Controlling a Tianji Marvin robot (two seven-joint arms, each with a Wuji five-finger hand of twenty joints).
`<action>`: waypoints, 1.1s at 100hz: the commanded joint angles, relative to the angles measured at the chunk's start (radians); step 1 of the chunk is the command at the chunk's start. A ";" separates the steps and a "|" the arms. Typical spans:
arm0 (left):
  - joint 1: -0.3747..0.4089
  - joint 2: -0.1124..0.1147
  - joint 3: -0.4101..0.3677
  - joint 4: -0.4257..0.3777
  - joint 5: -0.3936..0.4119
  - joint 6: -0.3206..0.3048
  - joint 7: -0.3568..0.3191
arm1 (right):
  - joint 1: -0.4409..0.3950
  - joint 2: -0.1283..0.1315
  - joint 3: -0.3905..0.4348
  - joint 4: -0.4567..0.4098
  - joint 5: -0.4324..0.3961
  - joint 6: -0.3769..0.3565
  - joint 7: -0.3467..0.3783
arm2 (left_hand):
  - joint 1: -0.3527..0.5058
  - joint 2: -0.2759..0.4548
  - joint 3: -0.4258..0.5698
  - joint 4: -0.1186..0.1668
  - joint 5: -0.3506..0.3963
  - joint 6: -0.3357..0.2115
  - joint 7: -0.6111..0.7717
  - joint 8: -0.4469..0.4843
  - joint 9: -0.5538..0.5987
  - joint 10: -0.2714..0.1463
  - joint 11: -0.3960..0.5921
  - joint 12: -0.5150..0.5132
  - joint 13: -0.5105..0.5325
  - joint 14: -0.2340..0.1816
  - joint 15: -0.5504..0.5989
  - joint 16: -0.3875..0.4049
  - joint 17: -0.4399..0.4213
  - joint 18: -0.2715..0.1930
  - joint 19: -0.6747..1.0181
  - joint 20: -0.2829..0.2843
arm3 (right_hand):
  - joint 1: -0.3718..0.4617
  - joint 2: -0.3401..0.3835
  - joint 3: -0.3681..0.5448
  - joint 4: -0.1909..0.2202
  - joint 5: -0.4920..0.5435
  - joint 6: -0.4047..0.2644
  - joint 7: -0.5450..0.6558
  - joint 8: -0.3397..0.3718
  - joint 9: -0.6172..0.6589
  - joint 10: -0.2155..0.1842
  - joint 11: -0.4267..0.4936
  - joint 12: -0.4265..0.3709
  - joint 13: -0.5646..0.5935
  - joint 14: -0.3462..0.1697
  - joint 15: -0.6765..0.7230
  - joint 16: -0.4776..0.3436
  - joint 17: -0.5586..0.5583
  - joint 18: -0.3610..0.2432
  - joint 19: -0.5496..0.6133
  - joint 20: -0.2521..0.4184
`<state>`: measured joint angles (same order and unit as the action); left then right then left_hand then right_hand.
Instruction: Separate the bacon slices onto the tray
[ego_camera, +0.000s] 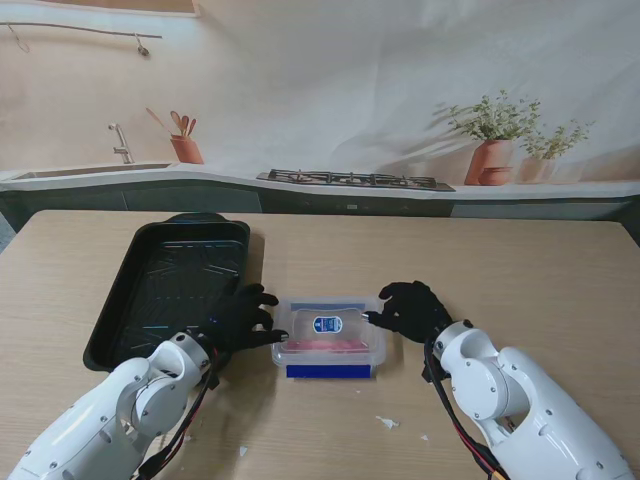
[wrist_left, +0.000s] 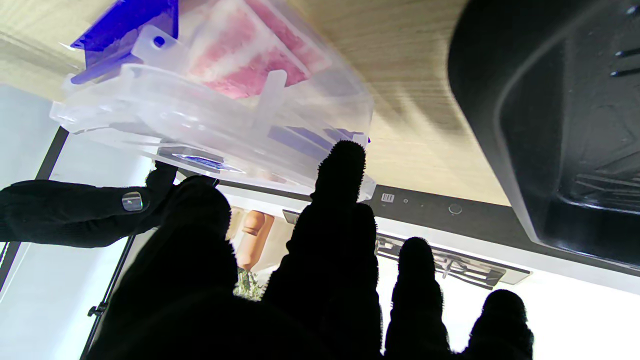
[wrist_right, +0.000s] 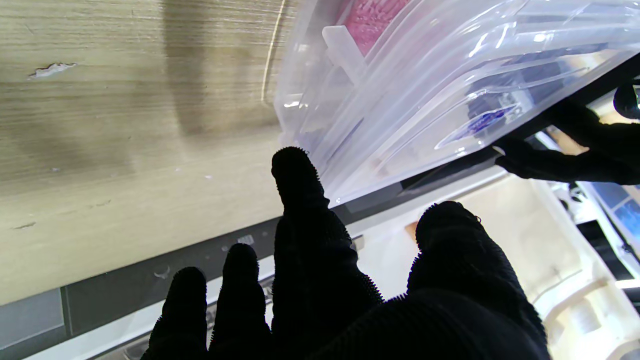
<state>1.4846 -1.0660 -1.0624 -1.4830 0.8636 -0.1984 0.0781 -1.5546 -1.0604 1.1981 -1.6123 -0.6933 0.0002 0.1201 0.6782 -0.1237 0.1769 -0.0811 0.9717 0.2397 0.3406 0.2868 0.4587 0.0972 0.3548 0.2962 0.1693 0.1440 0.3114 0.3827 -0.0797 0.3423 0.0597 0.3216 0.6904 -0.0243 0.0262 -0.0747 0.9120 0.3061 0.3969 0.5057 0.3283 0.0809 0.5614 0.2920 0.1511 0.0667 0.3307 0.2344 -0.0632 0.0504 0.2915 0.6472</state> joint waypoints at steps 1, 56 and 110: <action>0.005 -0.008 0.000 -0.007 -0.003 -0.007 -0.006 | -0.009 -0.012 -0.002 -0.014 0.012 -0.004 0.010 | 0.027 0.036 -0.018 0.038 -0.025 -0.047 -0.024 -0.023 -0.026 -0.016 -0.006 -0.007 -0.028 -0.016 -0.015 0.000 -0.005 -0.020 -0.029 -0.012 | 0.025 0.049 -0.022 0.032 -0.015 -0.069 -0.007 -0.017 0.001 0.017 -0.013 0.001 -0.032 0.008 0.003 0.005 -0.016 -0.005 0.017 0.022; 0.027 -0.014 -0.019 -0.032 -0.015 -0.033 0.024 | -0.018 -0.015 0.005 -0.021 0.008 0.006 -0.006 | 0.025 0.033 -0.014 0.038 -0.033 -0.038 -0.008 -0.030 -0.027 -0.012 -0.005 -0.007 -0.023 -0.013 -0.010 0.002 -0.006 -0.017 -0.023 -0.004 | 0.044 0.048 -0.036 0.035 -0.030 -0.066 -0.012 -0.019 0.001 0.023 -0.010 0.002 -0.032 0.013 0.014 0.011 -0.010 0.000 0.018 0.022; 0.030 -0.005 -0.026 -0.041 0.044 -0.002 0.012 | -0.007 -0.014 -0.010 -0.014 0.015 0.045 0.008 | 0.021 0.048 -0.013 0.039 0.102 -0.028 0.134 0.040 0.020 0.008 0.000 -0.005 -0.010 0.000 -0.004 0.007 -0.006 -0.015 -0.027 -0.002 | 0.046 0.050 -0.037 0.036 -0.038 -0.051 -0.020 -0.023 -0.006 0.026 -0.008 0.003 -0.033 0.013 0.010 0.008 -0.008 0.000 0.019 0.022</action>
<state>1.5117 -1.0715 -1.0892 -1.5254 0.9191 -0.2116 0.0986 -1.5590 -1.0649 1.1922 -1.6226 -0.6799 0.0438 0.1142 0.6782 -0.1234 0.1769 -0.0811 1.0129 0.2321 0.4368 0.2993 0.4753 0.0972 0.3548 0.2962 0.1693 0.1441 0.3114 0.3827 -0.0797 0.3423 0.0597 0.3217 0.7007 -0.0141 0.0139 -0.0747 0.8942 0.3076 0.4046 0.5047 0.3283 0.0919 0.5614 0.2920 0.1511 0.0679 0.3345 0.2384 -0.0616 0.0504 0.2920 0.6473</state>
